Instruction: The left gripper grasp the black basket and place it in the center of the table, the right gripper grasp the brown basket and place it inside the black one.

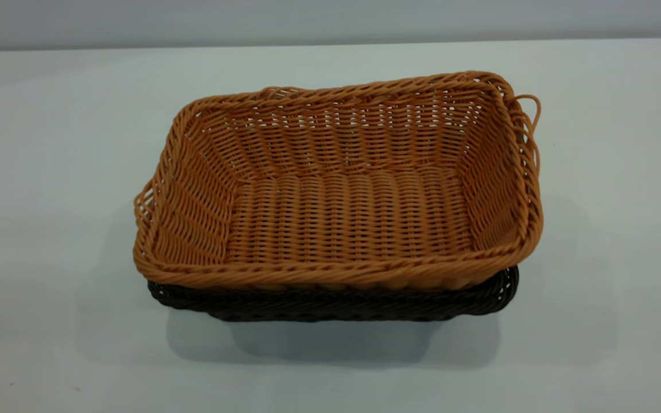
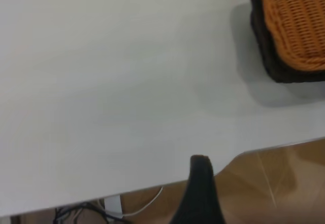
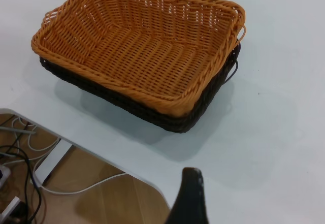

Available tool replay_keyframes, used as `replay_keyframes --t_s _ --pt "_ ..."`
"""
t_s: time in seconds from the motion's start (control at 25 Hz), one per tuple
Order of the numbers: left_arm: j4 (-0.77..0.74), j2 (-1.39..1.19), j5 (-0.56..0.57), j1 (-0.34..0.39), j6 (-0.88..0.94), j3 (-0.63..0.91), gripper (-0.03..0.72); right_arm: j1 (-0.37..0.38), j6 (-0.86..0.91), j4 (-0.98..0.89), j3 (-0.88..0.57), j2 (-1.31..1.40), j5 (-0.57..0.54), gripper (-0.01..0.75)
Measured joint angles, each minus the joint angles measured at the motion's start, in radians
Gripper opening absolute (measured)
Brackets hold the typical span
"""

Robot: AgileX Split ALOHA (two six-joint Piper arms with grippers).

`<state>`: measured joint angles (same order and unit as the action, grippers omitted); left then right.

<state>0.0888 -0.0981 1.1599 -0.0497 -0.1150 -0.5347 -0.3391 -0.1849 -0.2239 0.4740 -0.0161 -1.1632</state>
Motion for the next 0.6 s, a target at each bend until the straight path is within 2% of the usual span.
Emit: replay_keyframes --t_s 0.16,0.6 --pt "-0.001 0.037 -0.024 0.000 0.022 0.044 0.547 0.000 0.001 0.000 0.000 0.000 0.000 0.578" --pt "0.000 0.046 -0.036 0.000 0.026 0.046 0.547 0.000 0.001 -0.001 0.000 0.000 0.000 0.577"
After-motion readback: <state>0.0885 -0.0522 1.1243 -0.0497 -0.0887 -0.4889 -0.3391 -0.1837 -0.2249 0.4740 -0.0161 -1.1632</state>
